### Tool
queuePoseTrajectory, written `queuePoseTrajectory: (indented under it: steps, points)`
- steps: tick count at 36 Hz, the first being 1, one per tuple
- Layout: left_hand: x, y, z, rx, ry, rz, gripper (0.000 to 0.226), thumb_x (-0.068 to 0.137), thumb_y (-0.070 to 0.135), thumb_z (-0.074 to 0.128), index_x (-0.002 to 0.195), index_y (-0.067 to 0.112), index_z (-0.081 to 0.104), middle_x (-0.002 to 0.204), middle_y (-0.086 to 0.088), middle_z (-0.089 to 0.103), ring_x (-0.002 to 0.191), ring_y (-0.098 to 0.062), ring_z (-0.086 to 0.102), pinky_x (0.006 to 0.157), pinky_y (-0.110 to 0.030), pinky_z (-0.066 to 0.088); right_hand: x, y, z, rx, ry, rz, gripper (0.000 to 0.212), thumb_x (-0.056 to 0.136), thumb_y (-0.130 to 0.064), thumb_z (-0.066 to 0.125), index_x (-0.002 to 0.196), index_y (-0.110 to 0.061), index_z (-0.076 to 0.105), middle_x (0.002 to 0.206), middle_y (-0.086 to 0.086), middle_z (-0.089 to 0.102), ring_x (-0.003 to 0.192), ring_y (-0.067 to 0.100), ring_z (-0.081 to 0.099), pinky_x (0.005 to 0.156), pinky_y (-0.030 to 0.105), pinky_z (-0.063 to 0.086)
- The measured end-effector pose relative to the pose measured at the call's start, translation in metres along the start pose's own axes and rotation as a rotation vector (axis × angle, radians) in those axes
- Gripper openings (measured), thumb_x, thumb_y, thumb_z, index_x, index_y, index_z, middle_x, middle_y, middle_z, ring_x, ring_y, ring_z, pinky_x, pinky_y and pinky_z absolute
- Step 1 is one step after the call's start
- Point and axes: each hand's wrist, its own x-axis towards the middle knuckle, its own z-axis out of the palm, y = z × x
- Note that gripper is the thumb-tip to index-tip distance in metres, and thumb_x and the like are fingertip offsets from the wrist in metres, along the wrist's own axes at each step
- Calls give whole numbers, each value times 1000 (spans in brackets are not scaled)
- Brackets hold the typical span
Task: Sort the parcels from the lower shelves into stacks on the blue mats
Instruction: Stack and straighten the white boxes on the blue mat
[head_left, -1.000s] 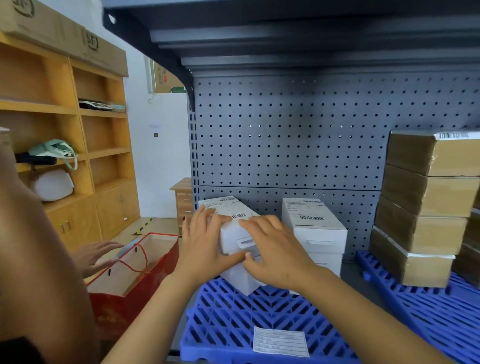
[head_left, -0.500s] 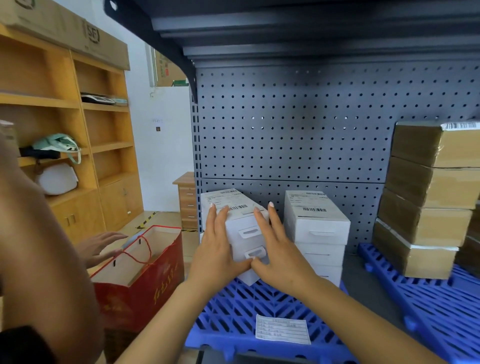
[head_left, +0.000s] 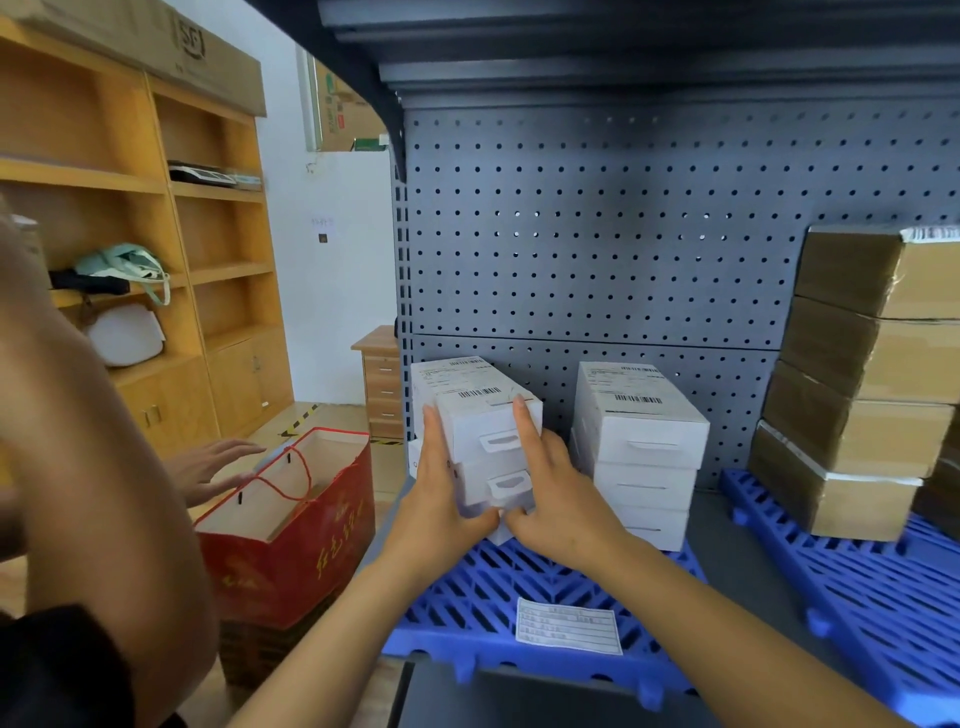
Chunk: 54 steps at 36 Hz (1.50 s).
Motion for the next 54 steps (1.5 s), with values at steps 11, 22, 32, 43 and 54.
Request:
queuePoseTrajectory:
  steps: [11, 22, 32, 43, 54]
  points:
    - [-8, -5, -3, -13, -82, -87, 120, 85, 15, 71, 142, 26, -34, 140, 21, 36, 121, 9, 43, 86, 2, 34, 1, -5, 2, 23, 0, 8, 111, 81, -30, 64, 128, -61, -32, 137, -2, 22, 83, 18, 57, 69, 26, 50]
    - [-9, 3, -2, -41, -56, -84, 117, 83, 12, 72, 148, 26, -25, 144, 9, 39, 126, -4, 45, 104, -24, 41, -2, -7, -3, 109, -11, 21, 110, 79, -22, 65, 131, -63, -24, 135, -6, 22, 98, 16, 53, 82, 26, 48]
    - [-15, -4, -19, -20, -102, -70, 107, 82, 19, 74, 143, 51, -8, 135, 33, 37, 124, 12, 40, 98, -12, 37, -8, -17, -3, 266, -8, 35, 101, 81, -22, 64, 136, -63, -9, 118, -8, 31, 89, 6, 48, 72, 15, 39]
    - [-12, -8, -18, -42, -178, -238, 107, 91, 16, 63, 144, 30, -29, 153, 2, 32, 135, -12, 39, 103, -24, 37, -22, -13, -14, 62, -10, 67, 98, 90, -24, 57, 140, -54, -21, 109, -1, 39, 76, 15, 54, 70, 28, 48]
    - [2, -21, -27, -25, -290, -233, 54, 95, 9, 55, 133, 38, 30, 122, 24, 47, 123, -3, 42, 99, -15, 40, -27, -10, -6, -35, -45, 79, 102, 94, -22, 55, 132, -52, -35, 82, 6, 55, 66, 21, 56, 63, 38, 52]
